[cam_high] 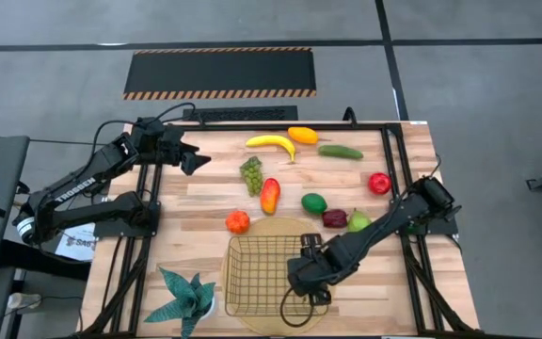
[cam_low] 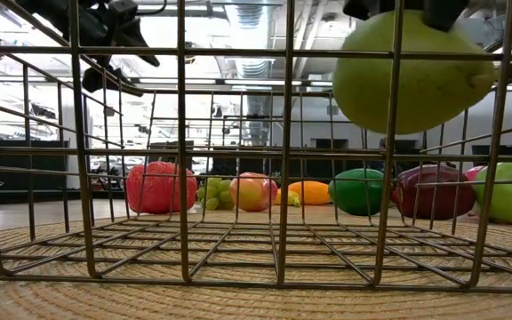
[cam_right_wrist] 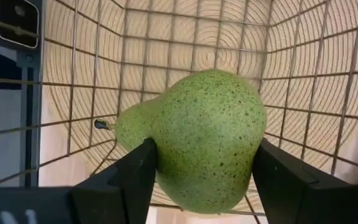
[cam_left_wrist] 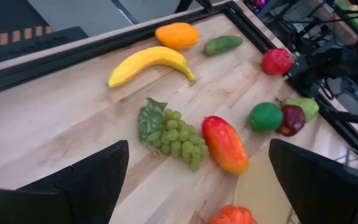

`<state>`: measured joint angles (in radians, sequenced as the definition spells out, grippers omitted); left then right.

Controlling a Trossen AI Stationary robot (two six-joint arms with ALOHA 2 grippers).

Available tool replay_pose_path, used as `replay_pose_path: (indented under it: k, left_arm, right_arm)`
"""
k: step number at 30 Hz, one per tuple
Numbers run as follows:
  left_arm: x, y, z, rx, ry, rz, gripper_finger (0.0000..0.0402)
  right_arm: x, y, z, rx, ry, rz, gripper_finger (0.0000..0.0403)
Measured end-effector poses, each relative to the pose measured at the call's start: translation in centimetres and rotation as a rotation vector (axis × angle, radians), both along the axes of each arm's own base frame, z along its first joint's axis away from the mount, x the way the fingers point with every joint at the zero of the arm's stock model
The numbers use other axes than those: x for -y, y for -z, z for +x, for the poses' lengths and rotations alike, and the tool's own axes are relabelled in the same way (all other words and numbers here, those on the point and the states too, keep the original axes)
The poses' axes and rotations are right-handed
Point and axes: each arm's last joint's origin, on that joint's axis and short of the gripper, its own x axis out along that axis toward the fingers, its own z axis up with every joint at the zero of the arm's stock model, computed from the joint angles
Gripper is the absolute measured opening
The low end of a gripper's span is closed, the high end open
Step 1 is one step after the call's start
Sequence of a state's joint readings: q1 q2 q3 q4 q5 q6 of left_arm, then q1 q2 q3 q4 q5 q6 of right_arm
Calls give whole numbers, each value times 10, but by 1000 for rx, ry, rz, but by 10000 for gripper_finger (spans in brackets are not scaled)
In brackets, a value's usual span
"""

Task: Build produce basket
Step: Put the top pear into the wire basket

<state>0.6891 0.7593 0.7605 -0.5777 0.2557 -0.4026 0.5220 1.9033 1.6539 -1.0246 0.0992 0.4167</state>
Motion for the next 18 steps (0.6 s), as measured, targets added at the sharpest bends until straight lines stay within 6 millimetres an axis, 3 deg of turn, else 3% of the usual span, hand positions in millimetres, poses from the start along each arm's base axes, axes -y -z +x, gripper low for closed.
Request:
replay_pose_path:
  k: [11, 18]
  left_arm:
    - [0, 0, 0, -3, -8, 2, 373]
    - [0, 0, 0, -6, -7, 0, 374]
  right_arm:
    - [3, 30, 15, -108, -17, 43, 245]
    - [7, 35, 21, -112, -8, 47, 246]
